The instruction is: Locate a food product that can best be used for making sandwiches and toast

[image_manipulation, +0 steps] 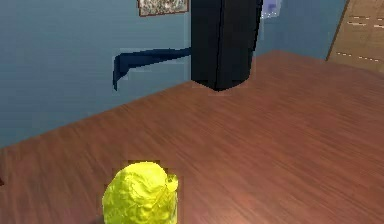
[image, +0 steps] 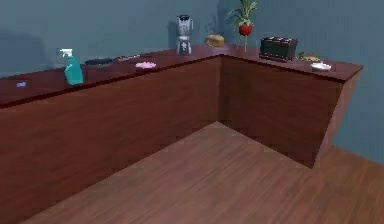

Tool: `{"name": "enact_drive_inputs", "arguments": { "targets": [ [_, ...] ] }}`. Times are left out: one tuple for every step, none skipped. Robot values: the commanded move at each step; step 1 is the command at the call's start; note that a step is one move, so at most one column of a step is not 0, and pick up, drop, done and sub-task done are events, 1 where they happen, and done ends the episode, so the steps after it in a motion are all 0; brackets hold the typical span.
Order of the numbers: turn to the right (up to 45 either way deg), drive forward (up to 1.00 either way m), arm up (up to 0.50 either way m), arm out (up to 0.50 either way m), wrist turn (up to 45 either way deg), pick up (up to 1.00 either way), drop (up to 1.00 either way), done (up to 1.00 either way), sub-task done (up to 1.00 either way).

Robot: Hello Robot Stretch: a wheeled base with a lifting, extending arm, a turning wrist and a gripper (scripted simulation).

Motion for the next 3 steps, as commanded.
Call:
{"name": "enact_drive_inputs", "arguments": {
  "targets": [
    [0.0,0.50,0.00,0.00,0.0,0.00,0.00,0.00,0.00],
    [12.0,0.00,0.00,0.00,0.0,0.00,0.00,0.00,0.00],
    [0.0,1.00,0.00,0.00,0.0,0.00,0.00,0.00,0.00]
  ]
}}
